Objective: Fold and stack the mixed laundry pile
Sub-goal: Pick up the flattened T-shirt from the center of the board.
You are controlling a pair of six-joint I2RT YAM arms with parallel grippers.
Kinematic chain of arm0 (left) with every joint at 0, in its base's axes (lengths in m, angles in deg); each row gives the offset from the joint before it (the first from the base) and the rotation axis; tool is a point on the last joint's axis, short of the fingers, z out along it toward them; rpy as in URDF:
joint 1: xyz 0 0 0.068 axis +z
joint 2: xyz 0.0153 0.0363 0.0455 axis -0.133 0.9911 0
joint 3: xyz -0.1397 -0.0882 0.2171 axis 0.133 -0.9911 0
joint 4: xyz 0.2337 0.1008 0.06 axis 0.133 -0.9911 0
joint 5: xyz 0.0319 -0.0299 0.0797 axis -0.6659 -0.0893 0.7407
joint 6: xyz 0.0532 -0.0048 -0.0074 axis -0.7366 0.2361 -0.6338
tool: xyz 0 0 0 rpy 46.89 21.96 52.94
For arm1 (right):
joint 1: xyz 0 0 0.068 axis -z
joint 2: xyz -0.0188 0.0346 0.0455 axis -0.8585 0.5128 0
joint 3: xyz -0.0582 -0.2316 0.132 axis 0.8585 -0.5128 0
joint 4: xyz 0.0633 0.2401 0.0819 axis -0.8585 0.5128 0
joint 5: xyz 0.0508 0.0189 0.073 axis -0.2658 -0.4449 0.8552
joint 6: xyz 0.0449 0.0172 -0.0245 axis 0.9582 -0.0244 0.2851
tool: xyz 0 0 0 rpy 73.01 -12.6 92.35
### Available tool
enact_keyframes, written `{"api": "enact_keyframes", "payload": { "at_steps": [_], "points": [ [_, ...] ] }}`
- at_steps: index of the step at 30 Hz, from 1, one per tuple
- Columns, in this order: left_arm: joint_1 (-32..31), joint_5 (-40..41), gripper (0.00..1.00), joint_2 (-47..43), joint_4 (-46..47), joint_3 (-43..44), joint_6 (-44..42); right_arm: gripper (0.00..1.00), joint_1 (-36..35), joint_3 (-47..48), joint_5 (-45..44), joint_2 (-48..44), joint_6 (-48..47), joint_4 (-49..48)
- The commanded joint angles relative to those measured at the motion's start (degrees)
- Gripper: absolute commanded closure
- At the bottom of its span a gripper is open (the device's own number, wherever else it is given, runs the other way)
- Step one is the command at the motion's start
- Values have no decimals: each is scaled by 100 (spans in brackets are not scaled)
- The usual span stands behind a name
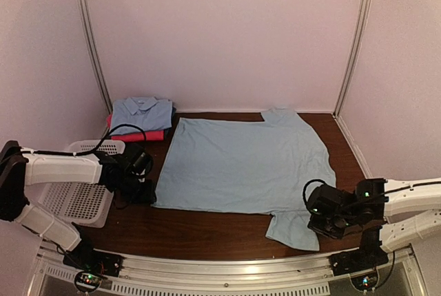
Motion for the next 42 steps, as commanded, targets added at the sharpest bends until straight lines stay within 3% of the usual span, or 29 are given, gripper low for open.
{"api": "enact_keyframes", "payload": {
  "at_steps": [1,11,19,31,35,42],
  "points": [
    [34,-378,55,97,413,-179,232,100,66,136,-270,-156,-51,270],
    [34,-703,68,281,788,-430,356,100,106,142,-253,-205,-78,310],
    [39,-801,100,45,671,-447,408,100,112,311,-436,-450,-215,564],
    [244,-929,100,-370,261,-12,355,100,277,1217,-1161,-189,-759,994],
    [463,-1017,100,-330,208,321,156,100,718,1355,-1245,-336,-1222,875],
    [749,-1164,100,107,317,920,-144,100,2161,1707,-907,-181,-2787,147]
  ]
}}
